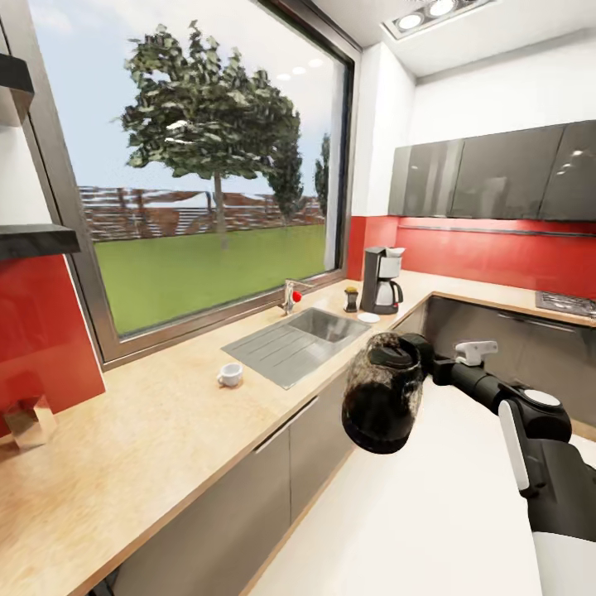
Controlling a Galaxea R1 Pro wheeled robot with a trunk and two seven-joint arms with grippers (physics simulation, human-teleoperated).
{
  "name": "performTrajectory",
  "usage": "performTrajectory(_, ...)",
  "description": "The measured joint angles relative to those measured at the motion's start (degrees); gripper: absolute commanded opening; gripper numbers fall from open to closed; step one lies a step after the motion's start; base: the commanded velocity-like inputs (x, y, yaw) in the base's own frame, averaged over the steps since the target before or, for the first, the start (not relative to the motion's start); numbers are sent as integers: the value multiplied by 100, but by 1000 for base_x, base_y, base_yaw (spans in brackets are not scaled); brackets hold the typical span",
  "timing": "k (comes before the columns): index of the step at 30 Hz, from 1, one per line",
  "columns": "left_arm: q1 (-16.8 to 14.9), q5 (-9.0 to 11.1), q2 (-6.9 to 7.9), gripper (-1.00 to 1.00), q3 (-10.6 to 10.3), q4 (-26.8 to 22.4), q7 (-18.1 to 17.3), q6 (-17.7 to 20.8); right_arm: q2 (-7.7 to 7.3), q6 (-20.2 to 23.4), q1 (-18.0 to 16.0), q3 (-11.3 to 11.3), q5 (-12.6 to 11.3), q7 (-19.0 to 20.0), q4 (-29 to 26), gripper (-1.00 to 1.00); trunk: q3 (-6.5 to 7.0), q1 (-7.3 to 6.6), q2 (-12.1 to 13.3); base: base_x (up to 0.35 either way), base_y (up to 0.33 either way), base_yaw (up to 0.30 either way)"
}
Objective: Set up a coffee station on the kitchen countertop: keep the coffee maker on the countertop, move the bottle of coffee from the kitchen shelf to the counter next to the coffee maker, place a paper coffee filter on top of the coffee maker, put the saucer next to the coffee maker with the coffee cup on the saucer, and place the electric kettle next to the coffee maker.
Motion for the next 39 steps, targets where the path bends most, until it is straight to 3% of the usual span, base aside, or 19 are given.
performTrajectory(29,1,57,1,100,42,9,21,0,1,6,0,9,8,-3,23,-100,0,0,0,0,0,-300)
performTrajectory(33,1,43,-63,100,36,24,18,7,0,7,0,-1,22,-1,13,-100,0,0,0,0,0,-300)
performTrajectory(39,9,23,-96,100,20,476,5,2,-46,7,0,-24,19,-1,1,-100,0,0,0,0,0,-300)
